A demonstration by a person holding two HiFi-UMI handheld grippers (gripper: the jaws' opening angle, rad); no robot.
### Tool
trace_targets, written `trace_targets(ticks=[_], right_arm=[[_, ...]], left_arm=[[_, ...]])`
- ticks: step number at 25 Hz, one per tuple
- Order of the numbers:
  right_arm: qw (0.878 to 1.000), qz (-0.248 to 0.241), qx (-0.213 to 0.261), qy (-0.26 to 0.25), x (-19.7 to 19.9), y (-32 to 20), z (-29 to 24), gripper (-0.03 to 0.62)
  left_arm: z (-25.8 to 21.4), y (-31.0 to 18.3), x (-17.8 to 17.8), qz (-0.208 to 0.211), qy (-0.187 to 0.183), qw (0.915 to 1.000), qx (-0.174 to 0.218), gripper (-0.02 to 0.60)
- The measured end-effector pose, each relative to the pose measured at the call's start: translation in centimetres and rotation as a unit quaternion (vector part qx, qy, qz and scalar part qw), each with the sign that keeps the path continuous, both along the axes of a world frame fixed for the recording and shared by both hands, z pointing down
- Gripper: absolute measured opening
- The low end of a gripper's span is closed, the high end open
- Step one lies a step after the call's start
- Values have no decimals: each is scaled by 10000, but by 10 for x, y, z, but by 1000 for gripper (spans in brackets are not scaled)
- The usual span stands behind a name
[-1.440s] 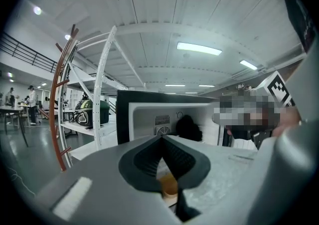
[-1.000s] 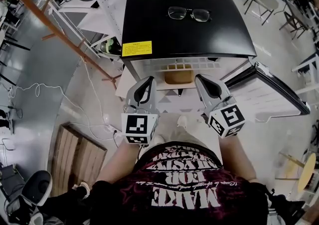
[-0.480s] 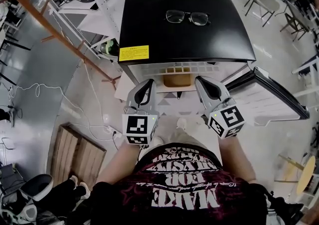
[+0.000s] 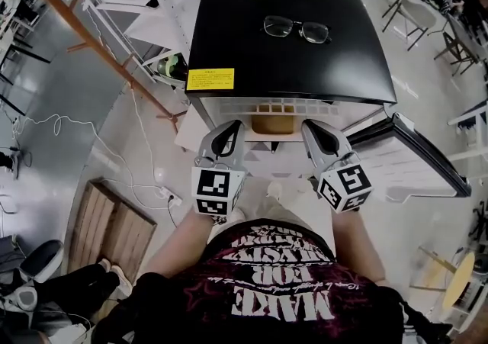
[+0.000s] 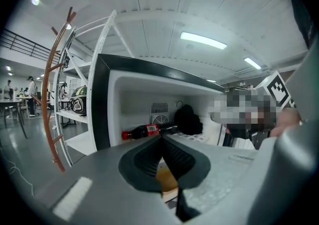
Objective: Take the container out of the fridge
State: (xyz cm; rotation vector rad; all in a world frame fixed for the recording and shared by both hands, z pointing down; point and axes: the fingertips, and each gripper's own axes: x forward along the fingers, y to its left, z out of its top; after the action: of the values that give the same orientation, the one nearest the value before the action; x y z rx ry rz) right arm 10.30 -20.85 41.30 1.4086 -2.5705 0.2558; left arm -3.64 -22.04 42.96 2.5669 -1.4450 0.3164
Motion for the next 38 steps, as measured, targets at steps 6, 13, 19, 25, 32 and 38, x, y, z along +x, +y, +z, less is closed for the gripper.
trace_targets(ticks=[6,13,19,25,32,38], right_arm=[[9997,47,-198,93,5,-6,23,28],[9988,78,-444,165,7,-13,49,28],[9979,93,-591,235,6,-16,62,28],[9953,190,-857,415,12,-17,97,28],[9911,350,-1163,544,24,-17,130,29],[9867,589,-1338,714,37,-19,156,29]], left_arm=[[11,-2,-2,-28,-36,10000,-84,0],[23,-9,-9,-134,-57,9997,-193,0],[22,-10,-11,-122,-51,9998,-179,0],[20,-10,-11,-81,-42,9998,-152,1],[21,-5,-10,-53,-56,9999,-143,2],[21,3,-6,34,-79,9998,-161,0]])
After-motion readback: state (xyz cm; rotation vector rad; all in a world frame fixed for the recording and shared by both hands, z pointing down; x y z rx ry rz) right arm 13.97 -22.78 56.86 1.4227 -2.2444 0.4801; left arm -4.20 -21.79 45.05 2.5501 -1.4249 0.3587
